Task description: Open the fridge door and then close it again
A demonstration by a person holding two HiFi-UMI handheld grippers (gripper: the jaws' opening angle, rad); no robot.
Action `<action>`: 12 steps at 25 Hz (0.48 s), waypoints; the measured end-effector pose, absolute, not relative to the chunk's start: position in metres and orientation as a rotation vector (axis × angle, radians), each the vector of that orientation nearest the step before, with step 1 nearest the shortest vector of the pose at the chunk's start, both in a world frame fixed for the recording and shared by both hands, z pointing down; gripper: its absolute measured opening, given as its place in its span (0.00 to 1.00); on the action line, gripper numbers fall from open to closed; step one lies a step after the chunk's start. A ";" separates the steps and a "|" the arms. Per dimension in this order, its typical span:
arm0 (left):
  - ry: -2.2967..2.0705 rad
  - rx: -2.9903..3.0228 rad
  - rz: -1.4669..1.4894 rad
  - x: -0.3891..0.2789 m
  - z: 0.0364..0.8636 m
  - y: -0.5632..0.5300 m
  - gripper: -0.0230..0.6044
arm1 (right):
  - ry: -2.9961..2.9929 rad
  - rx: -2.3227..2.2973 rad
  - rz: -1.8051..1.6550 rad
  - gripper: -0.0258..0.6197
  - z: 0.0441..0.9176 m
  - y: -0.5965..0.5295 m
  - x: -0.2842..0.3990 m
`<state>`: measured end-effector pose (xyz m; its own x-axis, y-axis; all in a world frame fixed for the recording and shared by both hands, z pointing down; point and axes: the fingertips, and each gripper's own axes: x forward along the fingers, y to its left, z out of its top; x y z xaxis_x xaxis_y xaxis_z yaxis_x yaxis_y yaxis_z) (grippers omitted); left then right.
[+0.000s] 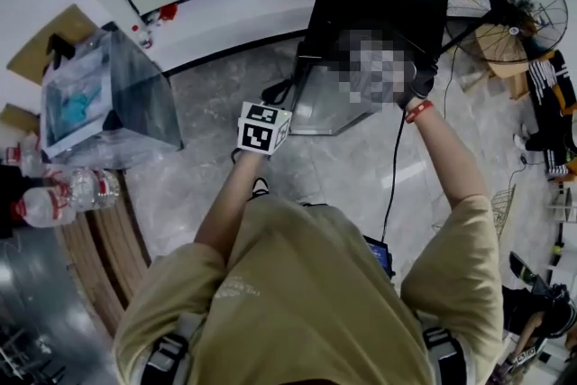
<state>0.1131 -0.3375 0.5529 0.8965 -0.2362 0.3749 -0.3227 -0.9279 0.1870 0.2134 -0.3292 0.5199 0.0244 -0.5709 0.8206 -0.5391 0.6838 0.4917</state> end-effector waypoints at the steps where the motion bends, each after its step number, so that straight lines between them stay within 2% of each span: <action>1: -0.408 2.819 0.520 0.113 0.554 -0.341 0.11 | -1.615 0.934 -0.022 0.36 0.520 -0.332 0.215; 12: -0.255 2.847 0.534 0.116 0.563 -0.377 0.11 | -1.506 1.048 0.052 0.37 0.523 -0.362 0.236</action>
